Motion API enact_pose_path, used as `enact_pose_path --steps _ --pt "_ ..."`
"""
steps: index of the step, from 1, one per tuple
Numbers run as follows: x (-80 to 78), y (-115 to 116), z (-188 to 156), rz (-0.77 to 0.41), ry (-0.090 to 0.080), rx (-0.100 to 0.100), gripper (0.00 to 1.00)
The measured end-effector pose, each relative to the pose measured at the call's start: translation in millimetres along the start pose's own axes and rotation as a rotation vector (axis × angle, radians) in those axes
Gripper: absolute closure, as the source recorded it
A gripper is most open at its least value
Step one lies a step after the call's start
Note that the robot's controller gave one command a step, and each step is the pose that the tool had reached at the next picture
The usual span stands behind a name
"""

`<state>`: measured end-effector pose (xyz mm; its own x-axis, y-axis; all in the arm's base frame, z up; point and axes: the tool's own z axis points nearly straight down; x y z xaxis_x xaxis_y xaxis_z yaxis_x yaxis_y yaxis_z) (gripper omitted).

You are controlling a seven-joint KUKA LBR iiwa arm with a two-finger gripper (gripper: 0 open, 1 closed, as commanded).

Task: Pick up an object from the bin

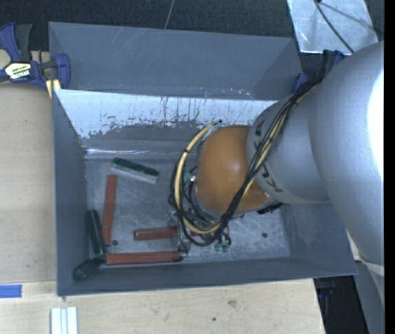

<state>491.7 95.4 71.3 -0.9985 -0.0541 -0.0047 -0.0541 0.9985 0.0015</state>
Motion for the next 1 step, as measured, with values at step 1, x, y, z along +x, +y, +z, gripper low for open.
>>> enact_pose_path --steps 1 --pt "-12.4 -20.0 -155.5 0.030 0.001 0.002 1.00"
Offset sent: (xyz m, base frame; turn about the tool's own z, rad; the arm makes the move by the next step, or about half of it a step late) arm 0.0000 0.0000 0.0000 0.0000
